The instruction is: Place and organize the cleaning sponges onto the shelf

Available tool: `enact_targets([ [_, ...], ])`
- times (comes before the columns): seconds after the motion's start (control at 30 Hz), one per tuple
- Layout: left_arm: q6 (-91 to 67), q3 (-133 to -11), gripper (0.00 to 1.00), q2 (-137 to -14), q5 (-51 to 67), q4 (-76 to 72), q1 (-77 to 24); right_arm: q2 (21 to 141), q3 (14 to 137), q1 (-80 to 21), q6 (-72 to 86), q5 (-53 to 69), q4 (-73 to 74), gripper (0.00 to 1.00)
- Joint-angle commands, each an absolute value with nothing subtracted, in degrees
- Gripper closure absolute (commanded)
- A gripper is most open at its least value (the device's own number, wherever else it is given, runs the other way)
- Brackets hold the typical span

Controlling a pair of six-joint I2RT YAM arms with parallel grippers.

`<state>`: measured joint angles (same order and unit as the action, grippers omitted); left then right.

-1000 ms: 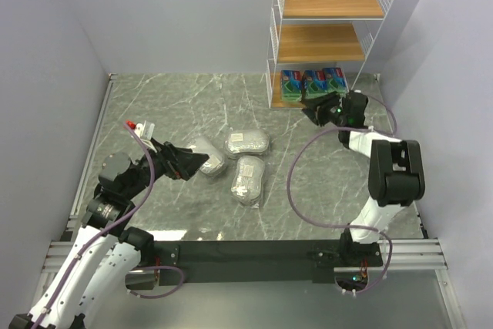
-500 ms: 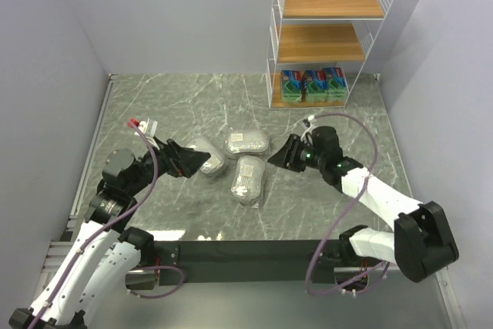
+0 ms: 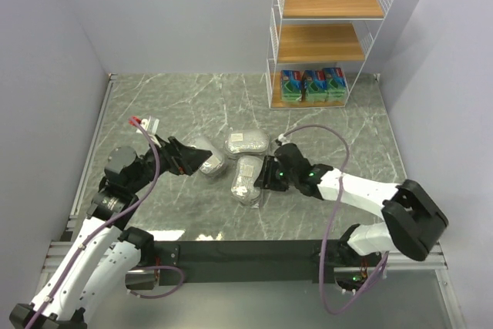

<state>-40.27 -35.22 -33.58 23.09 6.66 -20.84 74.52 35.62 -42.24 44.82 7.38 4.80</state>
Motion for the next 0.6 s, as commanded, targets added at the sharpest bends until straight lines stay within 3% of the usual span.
enact_targets([
  [0.0, -41.0, -35.2, 0.01, -33.5, 24.0, 4.2, -21.1, 77.9, 39.9, -45.3, 46.0, 0.7, 4.8, 0.50],
  [0.13, -41.1, -34.9, 0.01, -33.5, 24.0, 3.8, -21.1, 81.0, 39.5, -46.4, 46.6, 0.4, 1.3, 0.53],
  [0.2, -41.0, -35.1, 0.01, -33.7, 24.0, 4.0, -21.0, 82.1, 39.2, -46.4, 46.2, 0.1, 0.9, 0.66],
  [0.23, -41.0, -35.2, 0.01, -33.6, 24.1, 4.0, -21.0, 82.3, 39.1, -46.4, 45.9, -1.0, 0.6, 0.80],
  [0.3, -41.0, -35.2, 0.01, -33.5, 24.0, 4.3, -21.0, 82.6, 38.9, -46.1, 44.4, -1.4, 1.1, 1.00],
  [0.57, -40.7, -35.2, 0.01, -33.3, 23.9, 4.5, -21.1, 76.4, 41.5, -43.9, 31.0, -8.4, 14.9, 1.00],
])
